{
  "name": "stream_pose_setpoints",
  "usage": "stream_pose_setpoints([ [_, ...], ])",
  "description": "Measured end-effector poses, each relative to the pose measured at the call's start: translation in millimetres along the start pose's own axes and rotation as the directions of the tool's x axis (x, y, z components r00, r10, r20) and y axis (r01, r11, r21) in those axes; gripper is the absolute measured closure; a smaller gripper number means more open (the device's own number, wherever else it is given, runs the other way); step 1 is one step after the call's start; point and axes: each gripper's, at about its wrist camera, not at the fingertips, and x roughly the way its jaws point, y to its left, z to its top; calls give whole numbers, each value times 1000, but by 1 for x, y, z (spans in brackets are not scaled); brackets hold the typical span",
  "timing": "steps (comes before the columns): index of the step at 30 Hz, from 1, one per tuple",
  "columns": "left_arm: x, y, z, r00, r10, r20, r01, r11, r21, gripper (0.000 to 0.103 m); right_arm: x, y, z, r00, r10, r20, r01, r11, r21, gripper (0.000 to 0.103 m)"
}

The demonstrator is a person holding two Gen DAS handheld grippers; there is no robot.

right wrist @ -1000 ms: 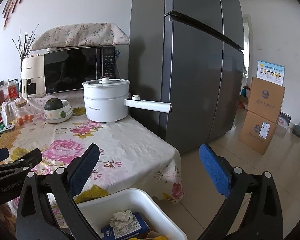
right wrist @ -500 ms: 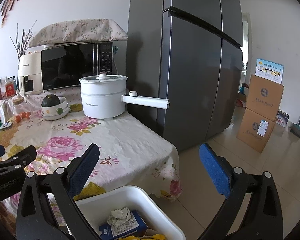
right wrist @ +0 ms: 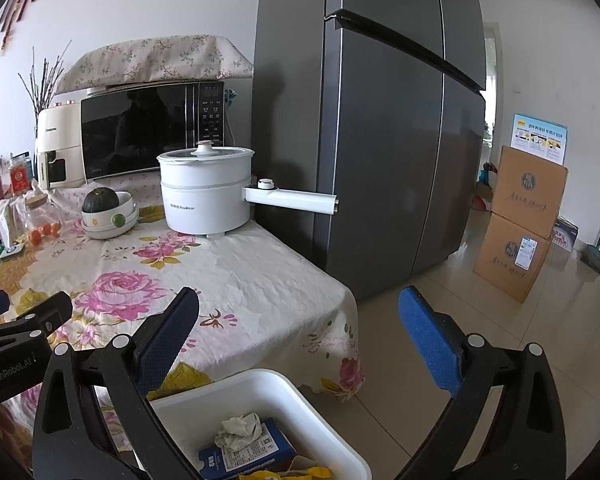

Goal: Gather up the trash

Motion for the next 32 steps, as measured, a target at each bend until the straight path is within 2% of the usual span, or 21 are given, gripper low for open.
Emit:
stream_pose_setpoints([
  [11,1,-1,-1,1000,-1,1,1,1000,11,7,1,0,-1,1000,1,-4,-1,1000,1,7],
  [13,0,-2,-1,1000,0,8,0,1000,18,9,1,0,-1,1000,1,-4,-1,1000,1,7],
  [17,-1,-3,-1,1000,2,20,-3,1000,29,18,1,0,-1,1000,1,-5,-1,1000,1,7],
  [20,-1,-4,0,1000,-3,21,2,999,35,19,1,0,-1,1000,0,-5,0,1000,1,7],
  [25,-1,-6,-1,1000,-12,16,12,999,47,19,1,-1,-1,1000,0,-6,0,1000,0,7],
  [27,0,-6,-1,1000,-15,5,15,999,43,14,1,-1,-1,1000,-1,-5,1,1000,0,7],
  [32,0,-5,-1,1000,-18,-5,18,999,30,11,3,-3,-4,1000,-3,-12,3,1000,0,7],
])
